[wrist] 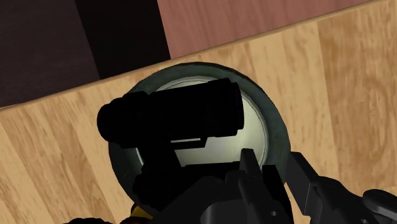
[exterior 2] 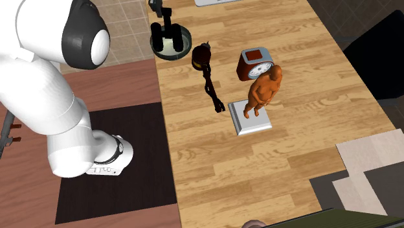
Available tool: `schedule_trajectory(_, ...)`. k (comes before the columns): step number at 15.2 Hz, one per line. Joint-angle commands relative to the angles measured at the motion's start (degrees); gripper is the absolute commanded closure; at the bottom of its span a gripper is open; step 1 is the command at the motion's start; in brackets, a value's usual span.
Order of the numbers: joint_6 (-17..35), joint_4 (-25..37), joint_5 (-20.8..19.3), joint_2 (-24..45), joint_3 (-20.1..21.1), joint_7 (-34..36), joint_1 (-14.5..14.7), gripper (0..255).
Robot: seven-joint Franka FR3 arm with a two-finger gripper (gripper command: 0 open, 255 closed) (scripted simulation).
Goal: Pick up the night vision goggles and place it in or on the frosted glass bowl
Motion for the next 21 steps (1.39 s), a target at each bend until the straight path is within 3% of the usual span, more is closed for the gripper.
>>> schedule_trajectory(1, 0.02, 0.03, -0.03, 0.01, -0.01, 0.02, 0.02, 255)
schedule_trajectory(3, 0.02, 0.03, -0.03, 0.01, -0.01, 0.02, 0.03, 255)
schedule_trajectory(4, 0.02, 0.03, -0.03, 0.02, -0.01, 0.02, 0.03, 0)
schedule_trajectory(9, 0.02, 0.02, -0.03, 0.01, -0.01, 0.01, 0.02, 0)
schedule_trajectory(13, -6.96, 6.86, 0.91, -0.55, 0.57, -0.79, 1.04, 0)
schedule_trajectory(21, -6.96, 6.86, 0.91, -0.55, 0.57, -0.79, 1.04, 0)
